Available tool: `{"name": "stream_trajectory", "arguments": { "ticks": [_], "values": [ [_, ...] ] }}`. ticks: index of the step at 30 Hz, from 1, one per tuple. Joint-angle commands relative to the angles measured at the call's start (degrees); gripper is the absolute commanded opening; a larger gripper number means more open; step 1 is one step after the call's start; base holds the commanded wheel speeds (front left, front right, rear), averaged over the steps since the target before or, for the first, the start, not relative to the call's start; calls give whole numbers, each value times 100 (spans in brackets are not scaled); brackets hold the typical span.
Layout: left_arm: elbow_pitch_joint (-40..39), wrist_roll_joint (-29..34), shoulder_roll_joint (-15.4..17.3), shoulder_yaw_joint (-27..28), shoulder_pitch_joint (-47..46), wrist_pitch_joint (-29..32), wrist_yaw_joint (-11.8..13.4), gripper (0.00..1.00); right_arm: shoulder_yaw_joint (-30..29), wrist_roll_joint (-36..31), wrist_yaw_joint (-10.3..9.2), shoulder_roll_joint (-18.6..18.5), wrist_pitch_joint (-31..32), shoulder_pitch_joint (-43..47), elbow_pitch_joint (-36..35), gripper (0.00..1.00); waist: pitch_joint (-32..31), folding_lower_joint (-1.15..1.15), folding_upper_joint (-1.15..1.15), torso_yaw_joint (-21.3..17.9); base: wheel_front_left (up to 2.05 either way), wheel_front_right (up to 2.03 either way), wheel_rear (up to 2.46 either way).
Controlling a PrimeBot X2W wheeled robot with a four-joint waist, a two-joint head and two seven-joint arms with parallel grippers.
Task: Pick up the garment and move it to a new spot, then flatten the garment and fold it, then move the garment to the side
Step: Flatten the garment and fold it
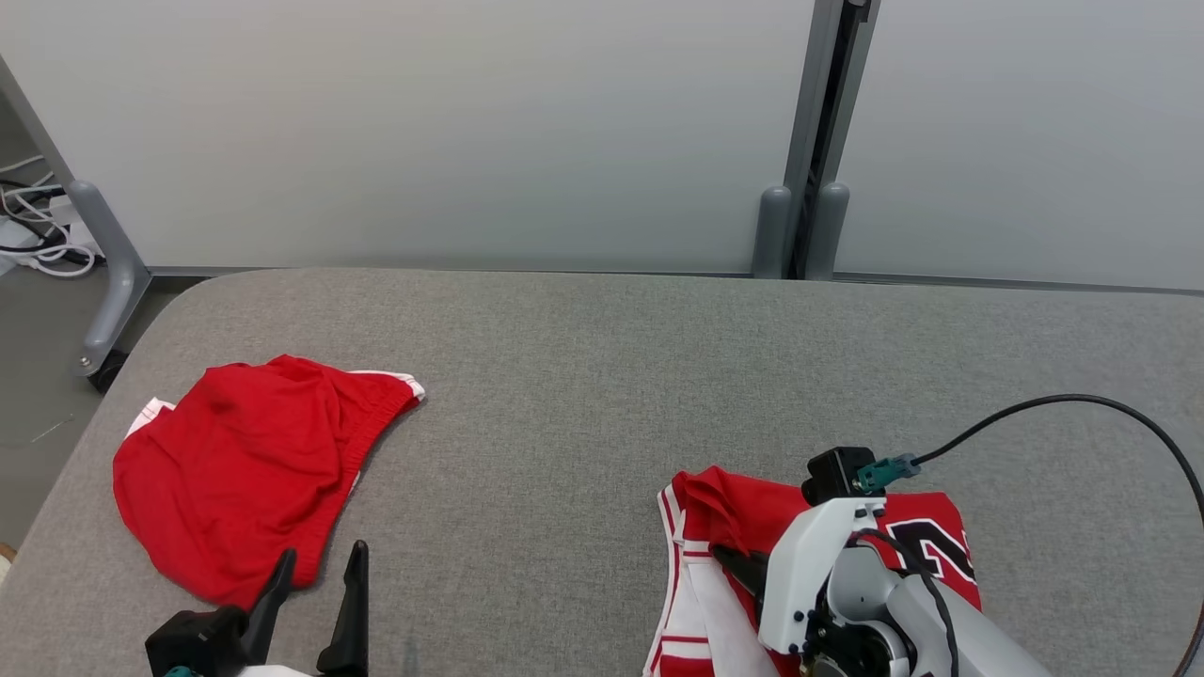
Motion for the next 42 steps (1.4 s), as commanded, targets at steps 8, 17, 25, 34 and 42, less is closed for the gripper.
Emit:
{"name": "stream_trajectory", "arguments": {
  "ticks": [8, 17, 25, 34, 42],
  "values": [
    [29, -60, -5, -12, -15, -24, 18, 100, 579, 1143, 11, -29, -475, -464, 240, 100, 3, 0, 0, 38, 0, 0, 0],
    [-12, -110, -8, 59, 67, -133, 78, 100, 64, 472, 10, -217, -1314, -803, 588, 100, -23, 0, 0, -170, 0, 0, 0],
    [12, -147, -34, 17, 44, -169, 41, 100, -655, -1288, 11, -686, -1581, -85, 501, 100, 3, 0, 0, -332, 0, 0, 0],
    [71, -177, -33, -2, -79, -204, 17, 100, -636, -2362, 11, -294, -608, 1095, -800, 0, 108, 0, 0, -406, 0, 0, 0],
    [142, -197, -20, -24, -150, -227, -14, 100, -880, -3090, 7, -118, -48, 1615, -1956, 0, 95, 0, 0, -324, 0, 0, 0]
  ]
}}
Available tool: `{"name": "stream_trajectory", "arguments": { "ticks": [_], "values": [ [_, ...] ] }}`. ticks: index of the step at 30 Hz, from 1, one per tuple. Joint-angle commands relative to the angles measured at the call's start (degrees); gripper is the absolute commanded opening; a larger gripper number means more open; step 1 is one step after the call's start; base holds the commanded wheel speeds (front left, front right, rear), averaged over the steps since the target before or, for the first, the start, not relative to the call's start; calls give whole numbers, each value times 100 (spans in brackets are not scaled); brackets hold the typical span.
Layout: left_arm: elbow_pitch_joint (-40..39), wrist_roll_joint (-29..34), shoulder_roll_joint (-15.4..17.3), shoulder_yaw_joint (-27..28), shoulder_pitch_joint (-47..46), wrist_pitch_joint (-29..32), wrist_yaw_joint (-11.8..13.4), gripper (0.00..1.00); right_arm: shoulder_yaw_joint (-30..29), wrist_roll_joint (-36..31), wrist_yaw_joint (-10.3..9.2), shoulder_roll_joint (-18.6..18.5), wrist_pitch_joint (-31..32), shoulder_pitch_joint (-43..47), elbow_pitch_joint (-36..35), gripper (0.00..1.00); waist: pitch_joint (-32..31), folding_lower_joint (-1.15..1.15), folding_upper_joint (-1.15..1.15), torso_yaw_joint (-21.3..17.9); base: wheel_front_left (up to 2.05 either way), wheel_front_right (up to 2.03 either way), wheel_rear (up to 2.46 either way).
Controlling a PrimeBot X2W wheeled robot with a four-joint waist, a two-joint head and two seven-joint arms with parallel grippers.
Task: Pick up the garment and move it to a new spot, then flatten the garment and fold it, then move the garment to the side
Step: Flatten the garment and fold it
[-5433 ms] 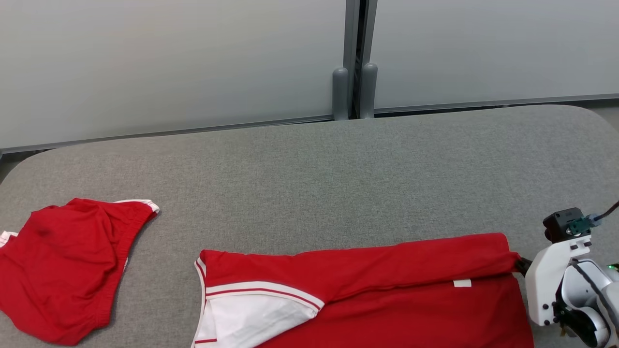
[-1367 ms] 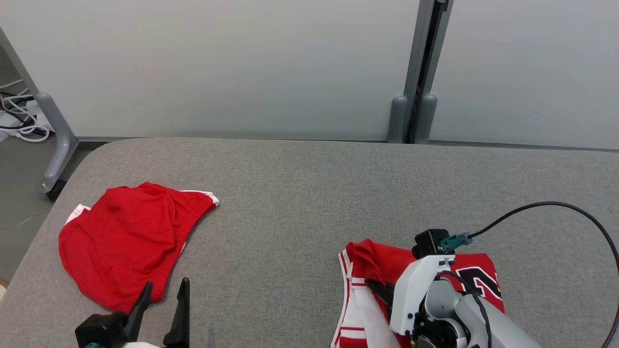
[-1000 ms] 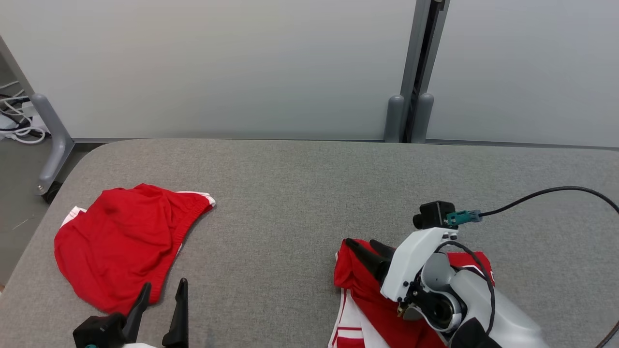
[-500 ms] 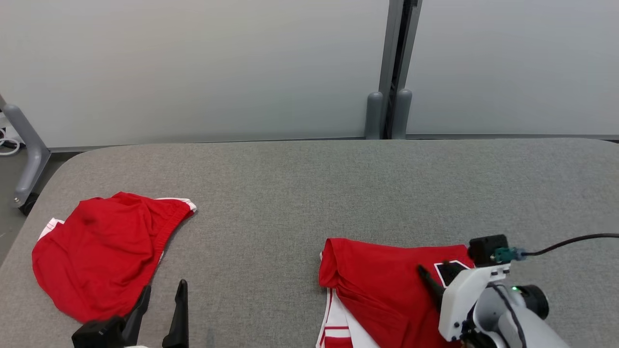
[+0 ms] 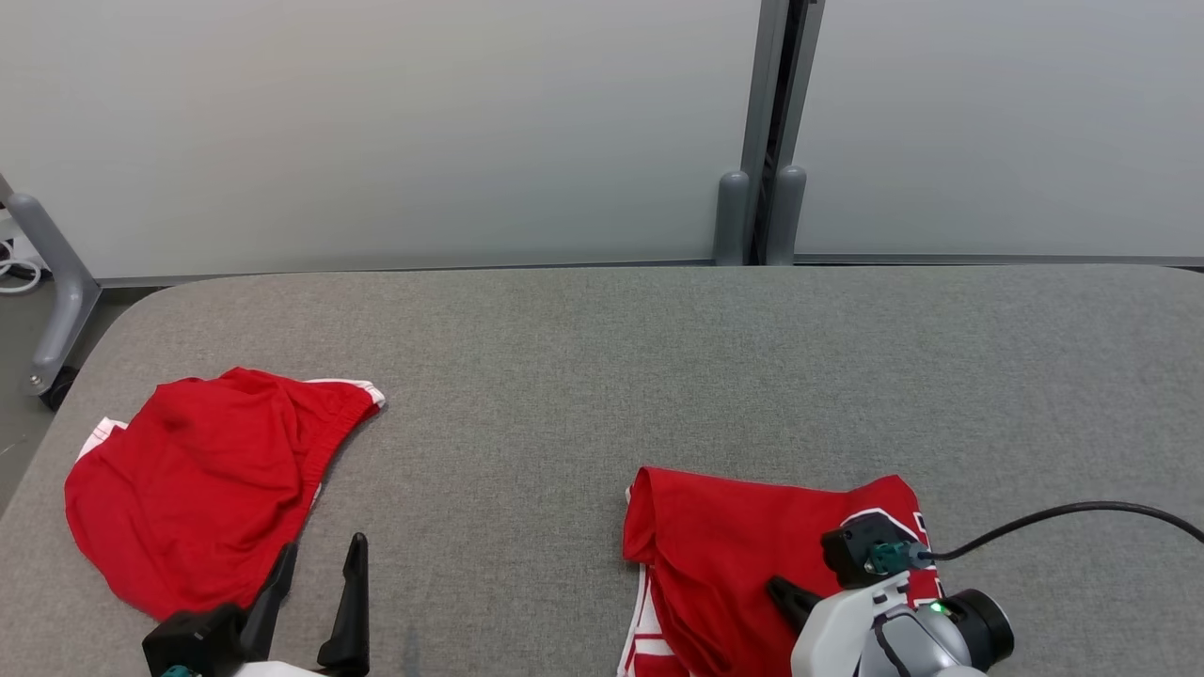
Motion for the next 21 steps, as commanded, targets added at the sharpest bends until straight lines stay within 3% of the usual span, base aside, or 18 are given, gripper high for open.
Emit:
{"name": "stream_trajectory", "arguments": {
  "ticks": [1, 5, 10, 16, 17, 18, 19, 21],
  "values": [
    [8, -29, 33, 13, -53, -19, -17, 100, -37, -74, 1, -22, 53, 80, -62, 0, -4, 0, 0, 11, 0, 0, 0],
    [26, -44, 44, 8, -36, -22, -26, 100, -5, -300, 1, 15, 478, 288, -351, 0, -23, 0, 0, 44, 0, 0, 0],
    [43, -71, 51, 15, -58, -34, -26, 100, 517, -208, 1, 39, 797, 445, -597, 0, -25, 0, 0, 53, 0, 0, 0],
    [73, -91, 56, 18, -92, -71, -24, 100, 1390, 683, 1, 45, 613, 248, -939, 0, -26, 0, 0, 43, 0, 0, 0],
    [79, -94, 55, 25, -87, -93, -21, 100, 1415, 947, 1, 38, 505, 231, -1024, 5, -32, 0, 0, 42, 0, 0, 0],
    [80, -90, 51, 32, -84, -118, -11, 100, 1389, 1184, 1, 36, 330, 211, -1127, 82, -42, 0, 0, 42, 0, 0, 0],
    [76, -82, 46, 40, -81, -144, -2, 100, 1278, 1332, 1, 35, 175, 206, -1176, 100, -60, 0, 0, 44, 0, 0, 0],
    [47, -94, 18, 77, -69, -232, -6, 100, 931, 1411, 2, 33, -140, 219, -1219, 100, -109, 0, 0, 49, 0, 0, 0]
  ]
}}
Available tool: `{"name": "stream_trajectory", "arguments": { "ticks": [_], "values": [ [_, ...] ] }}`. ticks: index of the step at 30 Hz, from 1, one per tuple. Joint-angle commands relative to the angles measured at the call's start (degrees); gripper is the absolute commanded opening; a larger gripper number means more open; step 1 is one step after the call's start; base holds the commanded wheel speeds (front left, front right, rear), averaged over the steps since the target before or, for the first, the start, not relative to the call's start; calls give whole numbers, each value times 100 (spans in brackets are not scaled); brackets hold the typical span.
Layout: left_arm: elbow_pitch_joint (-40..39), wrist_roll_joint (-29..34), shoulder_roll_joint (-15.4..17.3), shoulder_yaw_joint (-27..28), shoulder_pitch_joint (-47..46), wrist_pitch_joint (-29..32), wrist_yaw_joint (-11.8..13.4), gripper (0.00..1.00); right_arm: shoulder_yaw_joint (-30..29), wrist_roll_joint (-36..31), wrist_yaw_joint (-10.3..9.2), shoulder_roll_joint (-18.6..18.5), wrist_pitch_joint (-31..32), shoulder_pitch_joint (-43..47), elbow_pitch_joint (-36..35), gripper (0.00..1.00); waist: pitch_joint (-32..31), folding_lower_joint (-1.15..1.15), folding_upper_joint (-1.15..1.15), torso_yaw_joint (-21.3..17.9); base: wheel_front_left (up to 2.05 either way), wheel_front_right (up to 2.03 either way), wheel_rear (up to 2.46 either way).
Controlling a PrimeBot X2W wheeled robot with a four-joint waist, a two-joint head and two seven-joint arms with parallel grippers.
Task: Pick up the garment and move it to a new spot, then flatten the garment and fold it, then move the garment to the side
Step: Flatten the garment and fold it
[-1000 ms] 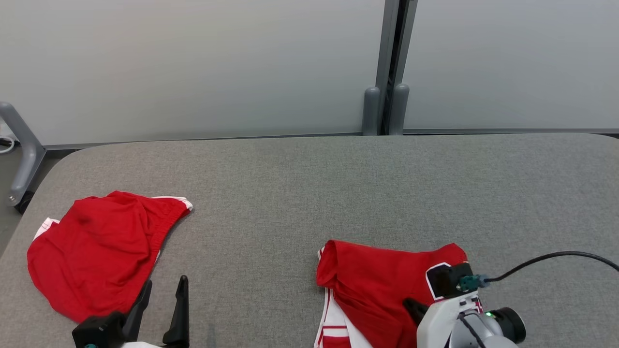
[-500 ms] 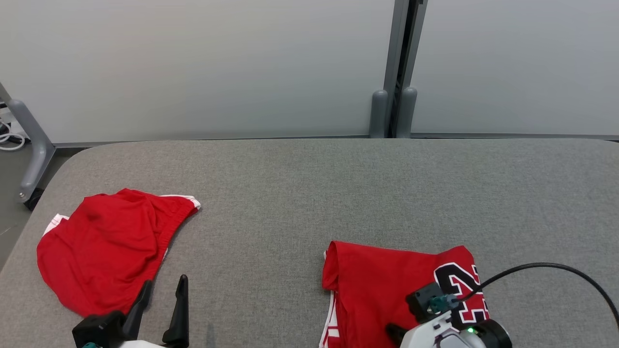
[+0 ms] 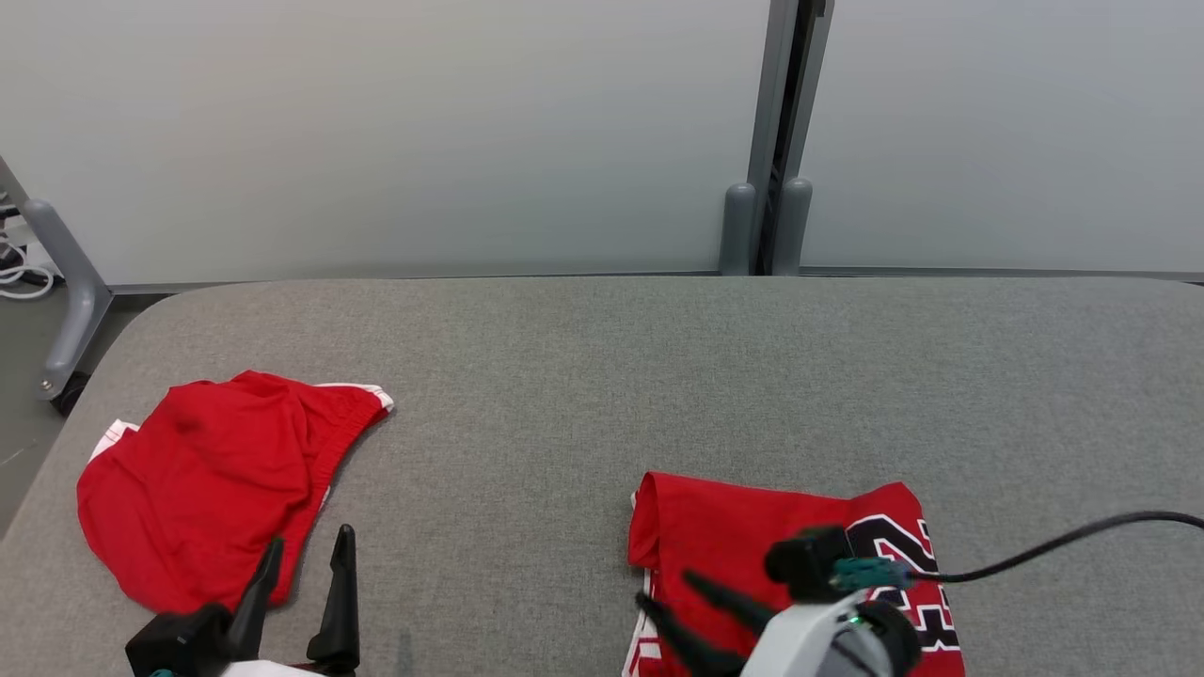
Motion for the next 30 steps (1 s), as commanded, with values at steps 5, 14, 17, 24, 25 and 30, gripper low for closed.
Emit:
{"name": "stream_trajectory", "arguments": {
  "ticks": [5, 14, 17, 24, 25, 30],
  "values": [
    [-113, 13, -47, 112, 47, -242, -186, 100, -1316, -49, 4, -50, -915, 375, -100, 100, -181, 0, 0, -68, 0, 0, 0],
    [-230, 272, -347, 522, 220, -353, -445, 100, -3254, -912, 4, -44, -1977, 848, -172, 100, -527, 0, 0, -344, 0, 0, 0],
    [60, 312, -414, 520, 292, -351, -562, 100, -3528, -1200, 4, -39, -2098, 810, -67, 100, -581, 0, 0, -423, 0, 0, 0],
    [693, 417, -304, 422, 189, -110, -469, 100, -3852, -1639, 4, -43, -1953, 792, 324, 100, -658, 0, 0, -485, 0, 0, 0],
    [749, 456, -261, 404, 189, -60, -453, 100, -3868, -1723, 4, -43, -1886, 773, 353, 100, -663, 0, 0, -494, 0, 0, 0],
    [825, 589, -79, 411, 217, 54, -320, 100, -3858, -2047, 4, -47, -1489, 815, 327, 100, -698, 0, 0, -530, 0, 0, 0]
  ]
}}
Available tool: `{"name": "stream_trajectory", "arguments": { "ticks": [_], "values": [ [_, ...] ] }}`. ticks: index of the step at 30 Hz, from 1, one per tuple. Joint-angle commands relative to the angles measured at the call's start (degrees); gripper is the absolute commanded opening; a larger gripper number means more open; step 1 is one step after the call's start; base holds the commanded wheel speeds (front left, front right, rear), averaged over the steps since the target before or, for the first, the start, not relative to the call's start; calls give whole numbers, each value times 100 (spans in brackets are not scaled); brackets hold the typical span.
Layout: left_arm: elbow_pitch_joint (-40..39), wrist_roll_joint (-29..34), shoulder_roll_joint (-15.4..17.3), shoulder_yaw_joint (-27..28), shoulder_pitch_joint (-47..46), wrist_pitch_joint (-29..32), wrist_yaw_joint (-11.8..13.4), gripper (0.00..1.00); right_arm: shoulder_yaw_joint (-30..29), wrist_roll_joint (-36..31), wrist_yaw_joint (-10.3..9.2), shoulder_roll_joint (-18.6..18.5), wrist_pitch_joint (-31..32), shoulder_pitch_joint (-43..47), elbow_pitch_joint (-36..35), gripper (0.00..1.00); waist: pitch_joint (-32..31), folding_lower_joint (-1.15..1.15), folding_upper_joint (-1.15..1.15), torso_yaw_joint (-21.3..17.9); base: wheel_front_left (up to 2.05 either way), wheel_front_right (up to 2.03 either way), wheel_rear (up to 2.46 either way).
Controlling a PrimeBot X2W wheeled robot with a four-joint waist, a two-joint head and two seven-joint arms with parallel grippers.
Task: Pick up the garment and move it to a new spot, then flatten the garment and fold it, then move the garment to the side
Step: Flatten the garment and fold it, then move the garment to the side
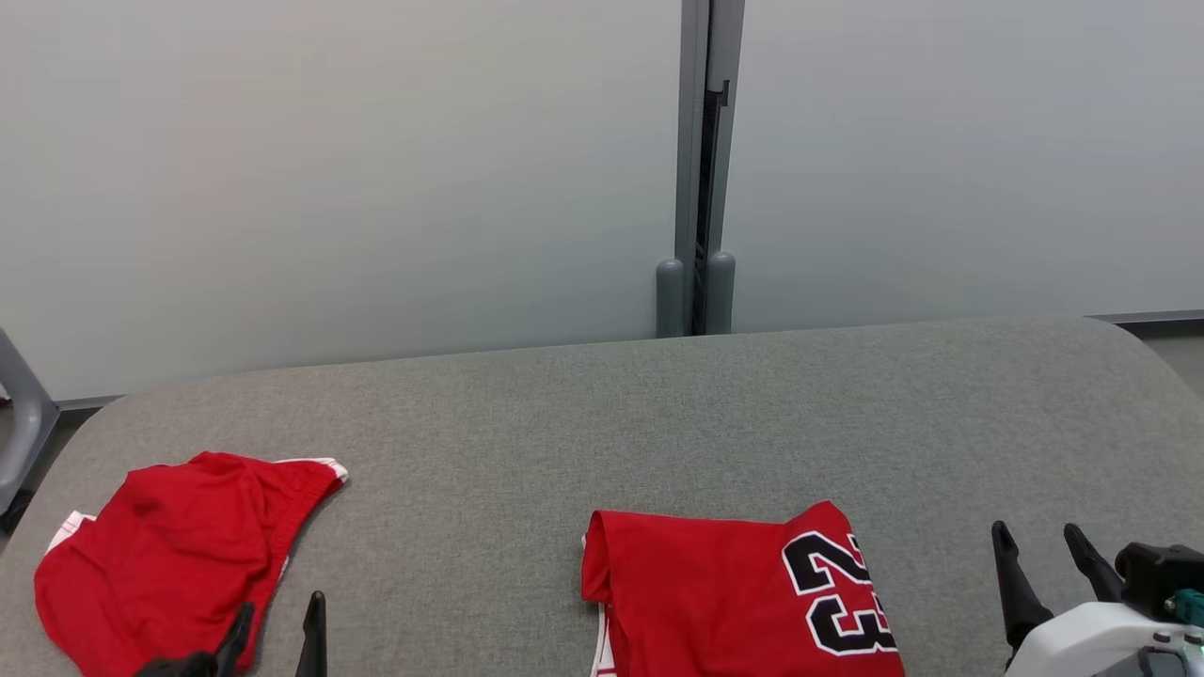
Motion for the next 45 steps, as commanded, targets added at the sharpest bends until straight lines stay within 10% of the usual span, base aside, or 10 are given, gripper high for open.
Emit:
{"name": "stream_trajectory", "arguments": {
  "ticks": [1, 37, 45],
  "values": [
    [-20, 81, 84, 27, -9, -2, 53, 100, 2, -50, 5, -37, 53, 29, -90, 100, -12, 0, 0, -6, 0, 0, 0],
    [-644, 10, 175, 148, 343, -166, 346, 100, 374, 157, 5, -33, 534, 39, -541, 100, 146, 0, 0, 129, 0, 0, 0],
    [-724, 12, 308, 28, 301, 194, 315, 100, 179, 264, 5, -37, 2306, -286, -331, 100, 234, 0, 0, 396, 0, 0, 0]
  ]
}}
